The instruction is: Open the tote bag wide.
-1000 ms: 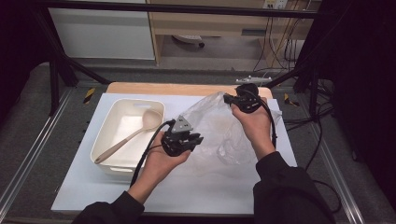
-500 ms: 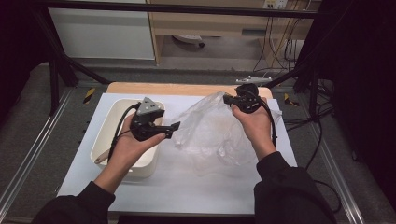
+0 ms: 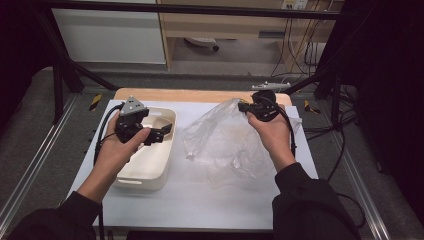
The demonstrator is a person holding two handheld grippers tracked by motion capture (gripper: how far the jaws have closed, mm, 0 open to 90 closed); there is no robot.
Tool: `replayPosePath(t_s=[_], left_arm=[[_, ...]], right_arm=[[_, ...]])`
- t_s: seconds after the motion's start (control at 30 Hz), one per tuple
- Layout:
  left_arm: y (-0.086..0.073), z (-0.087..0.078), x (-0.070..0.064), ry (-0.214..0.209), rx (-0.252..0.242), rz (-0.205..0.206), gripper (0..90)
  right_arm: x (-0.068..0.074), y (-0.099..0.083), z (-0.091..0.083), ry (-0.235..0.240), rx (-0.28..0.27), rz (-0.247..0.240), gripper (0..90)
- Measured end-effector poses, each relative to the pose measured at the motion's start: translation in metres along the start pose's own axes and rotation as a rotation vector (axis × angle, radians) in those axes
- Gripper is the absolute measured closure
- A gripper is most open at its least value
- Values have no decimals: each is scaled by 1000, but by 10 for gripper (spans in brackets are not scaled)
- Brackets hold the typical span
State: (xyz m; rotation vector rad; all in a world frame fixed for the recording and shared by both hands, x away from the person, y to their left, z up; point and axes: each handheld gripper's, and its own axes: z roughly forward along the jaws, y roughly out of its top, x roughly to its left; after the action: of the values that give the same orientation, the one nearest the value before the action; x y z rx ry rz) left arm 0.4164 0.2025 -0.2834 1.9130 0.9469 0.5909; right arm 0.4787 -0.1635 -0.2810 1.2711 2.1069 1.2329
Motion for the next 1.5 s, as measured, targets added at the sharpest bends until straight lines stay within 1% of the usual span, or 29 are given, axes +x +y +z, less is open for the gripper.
replayPosePath(t_s=[0.07,0.13,0.17,0.37,0.63,0.7,0.93,1.03,1.13,1.2,1.33,1.43,1.5], left_arm=[[-1,-2,4,4,7,-1,75],[-2,-5,10,19,4,-5,72],[-3,-6,13,23,7,-14,72],[-11,-13,30,50,21,-35,72],[-17,-22,46,82,35,-44,70],[-18,-25,49,89,32,-49,71],[-20,-31,57,101,43,-49,69],[-22,-33,60,93,60,-50,73],[-24,-35,63,91,58,-55,70],[-26,-36,64,97,55,-55,68],[-28,-36,65,101,65,-43,70],[-30,-36,65,100,71,-26,70],[-31,-36,65,88,69,-23,69]], right_arm=[[0,0,-1,3,0,0,900],[0,0,-1,6,0,-1,900],[0,0,-1,6,-1,0,900],[-1,0,-1,10,1,-3,900],[0,-1,-1,14,4,-7,900],[0,-1,-1,15,5,-7,900],[1,-1,2,18,14,-17,900],[2,-1,2,20,14,-18,900],[2,-1,2,22,15,-18,900],[2,-1,3,21,17,-18,900],[2,-2,3,26,15,-20,900],[2,-2,4,26,18,-24,900],[2,-2,3,25,19,-22,900]])
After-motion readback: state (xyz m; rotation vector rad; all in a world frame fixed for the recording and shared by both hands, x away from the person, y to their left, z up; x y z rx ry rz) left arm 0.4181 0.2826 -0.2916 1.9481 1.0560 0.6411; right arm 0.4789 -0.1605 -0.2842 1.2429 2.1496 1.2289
